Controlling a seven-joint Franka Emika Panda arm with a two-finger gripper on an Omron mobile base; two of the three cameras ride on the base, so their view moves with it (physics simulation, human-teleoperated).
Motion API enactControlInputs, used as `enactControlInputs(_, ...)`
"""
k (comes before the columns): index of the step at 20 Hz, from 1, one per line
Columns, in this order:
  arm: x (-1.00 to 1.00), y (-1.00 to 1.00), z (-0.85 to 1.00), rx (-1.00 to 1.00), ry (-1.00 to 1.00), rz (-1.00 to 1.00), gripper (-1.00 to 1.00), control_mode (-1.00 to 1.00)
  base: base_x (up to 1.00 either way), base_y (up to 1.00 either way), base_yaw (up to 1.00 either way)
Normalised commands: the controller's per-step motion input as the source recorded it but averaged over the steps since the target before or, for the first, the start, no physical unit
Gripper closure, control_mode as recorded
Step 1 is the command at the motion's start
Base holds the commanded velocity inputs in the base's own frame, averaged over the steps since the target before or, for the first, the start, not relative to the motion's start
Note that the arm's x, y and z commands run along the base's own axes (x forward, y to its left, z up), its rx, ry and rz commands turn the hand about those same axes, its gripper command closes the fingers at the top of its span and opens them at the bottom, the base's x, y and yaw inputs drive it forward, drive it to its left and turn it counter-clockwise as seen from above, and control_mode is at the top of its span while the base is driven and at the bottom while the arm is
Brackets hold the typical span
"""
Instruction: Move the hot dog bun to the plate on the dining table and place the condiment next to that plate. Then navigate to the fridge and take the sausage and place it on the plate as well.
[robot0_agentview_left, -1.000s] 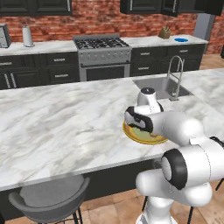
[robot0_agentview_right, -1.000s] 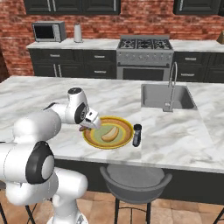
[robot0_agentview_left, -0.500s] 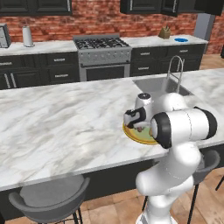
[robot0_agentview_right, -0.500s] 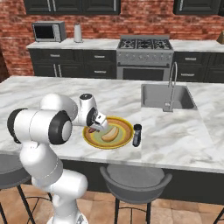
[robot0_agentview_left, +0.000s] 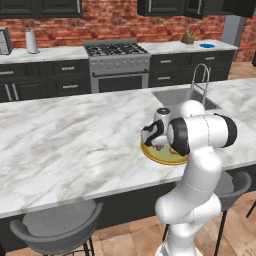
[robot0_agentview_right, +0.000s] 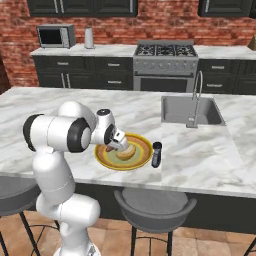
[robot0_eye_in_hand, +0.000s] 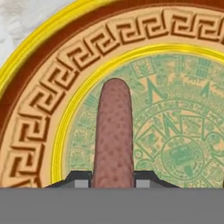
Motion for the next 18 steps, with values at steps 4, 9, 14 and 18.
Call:
enactControlInputs(4,-0.21,0.0,0.08,0.0,-0.04,0.0,-1.0,-1.0,0.0,0.0,0.0)
enactControlInputs(9,-0.48,0.0,0.58,0.0,-0.15,0.0,-1.0,-1.0,0.0,0.0,0.0)
enactControlInputs(14,-0.5,0.06,0.99,0.0,-0.1,0.0,-1.0,-1.0,0.0,0.0,0.0)
enactControlInputs(18,-0.64,0.08,1.0,0.0,-0.04,0.0,-1.0,-1.0,0.0,0.0,0.0)
